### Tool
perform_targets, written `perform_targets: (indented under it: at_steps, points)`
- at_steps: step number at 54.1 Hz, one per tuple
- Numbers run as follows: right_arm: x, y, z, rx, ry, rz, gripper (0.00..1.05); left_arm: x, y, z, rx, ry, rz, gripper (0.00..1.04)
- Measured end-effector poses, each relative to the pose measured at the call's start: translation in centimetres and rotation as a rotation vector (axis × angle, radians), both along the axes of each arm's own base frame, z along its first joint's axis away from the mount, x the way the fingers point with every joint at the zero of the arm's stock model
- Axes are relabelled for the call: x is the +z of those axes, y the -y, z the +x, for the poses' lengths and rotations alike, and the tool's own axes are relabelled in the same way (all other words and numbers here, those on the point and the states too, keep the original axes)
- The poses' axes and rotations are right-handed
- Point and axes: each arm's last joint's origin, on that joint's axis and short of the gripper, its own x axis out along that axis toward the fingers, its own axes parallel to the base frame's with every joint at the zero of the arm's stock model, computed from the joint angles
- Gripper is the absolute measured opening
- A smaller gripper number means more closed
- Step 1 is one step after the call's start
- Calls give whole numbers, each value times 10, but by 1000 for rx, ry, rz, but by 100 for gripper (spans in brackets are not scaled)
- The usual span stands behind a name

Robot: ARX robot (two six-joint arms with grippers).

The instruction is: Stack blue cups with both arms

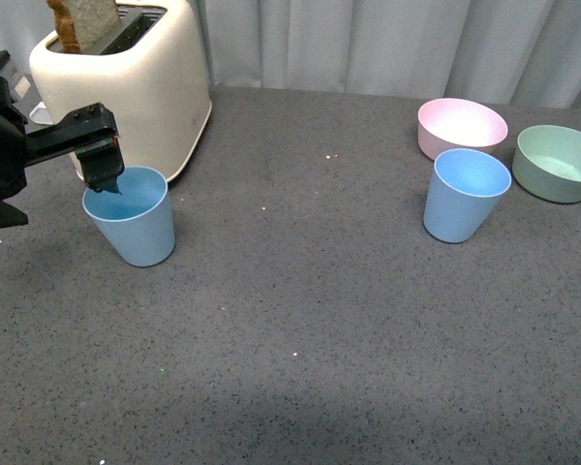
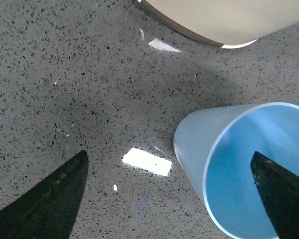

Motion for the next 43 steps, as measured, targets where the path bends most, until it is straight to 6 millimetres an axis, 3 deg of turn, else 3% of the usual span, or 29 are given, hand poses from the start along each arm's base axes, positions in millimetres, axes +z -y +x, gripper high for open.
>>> perform_targets:
  at_steps: [15,24,37,43]
  points:
    - [0,0,0,0,0,0,95,-19,12,9,-38,-110,6,37]
    - [0,0,0,0,0,0,95,-18,20,9,-57,-121,2,5]
    - [0,0,0,0,0,0,95,-8,44,14,-102,-106,-21,4]
    - [0,0,0,0,0,0,95,8,79,22,-167,-78,-33,4]
